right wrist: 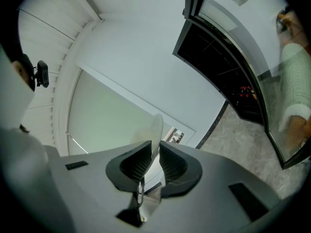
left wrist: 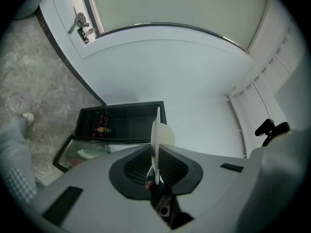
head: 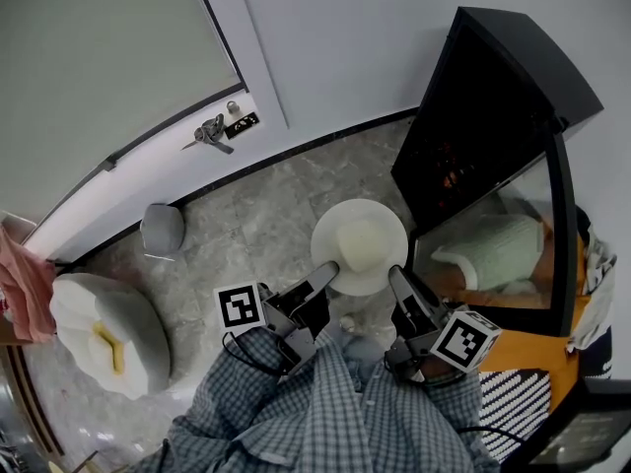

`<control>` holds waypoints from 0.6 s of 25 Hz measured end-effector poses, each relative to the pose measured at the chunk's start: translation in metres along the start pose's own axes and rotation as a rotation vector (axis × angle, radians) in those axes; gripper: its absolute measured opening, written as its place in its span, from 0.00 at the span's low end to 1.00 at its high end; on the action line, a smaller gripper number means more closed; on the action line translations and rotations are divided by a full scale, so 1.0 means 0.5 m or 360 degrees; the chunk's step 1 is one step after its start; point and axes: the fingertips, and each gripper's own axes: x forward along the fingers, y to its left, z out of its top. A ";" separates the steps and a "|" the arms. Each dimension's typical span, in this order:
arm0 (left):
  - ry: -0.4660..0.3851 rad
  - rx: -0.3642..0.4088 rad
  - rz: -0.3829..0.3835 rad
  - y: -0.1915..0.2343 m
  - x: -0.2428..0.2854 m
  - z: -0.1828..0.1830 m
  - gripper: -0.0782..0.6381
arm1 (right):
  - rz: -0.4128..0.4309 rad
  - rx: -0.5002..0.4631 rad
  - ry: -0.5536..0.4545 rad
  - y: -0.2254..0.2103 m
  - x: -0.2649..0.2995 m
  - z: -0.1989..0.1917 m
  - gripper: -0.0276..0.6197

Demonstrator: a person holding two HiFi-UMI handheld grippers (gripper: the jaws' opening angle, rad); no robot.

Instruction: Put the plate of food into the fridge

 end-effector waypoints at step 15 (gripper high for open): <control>0.0163 -0.0010 -0.0006 0.008 0.108 0.098 0.16 | -0.0076 0.0044 -0.0142 -0.041 0.074 0.094 0.13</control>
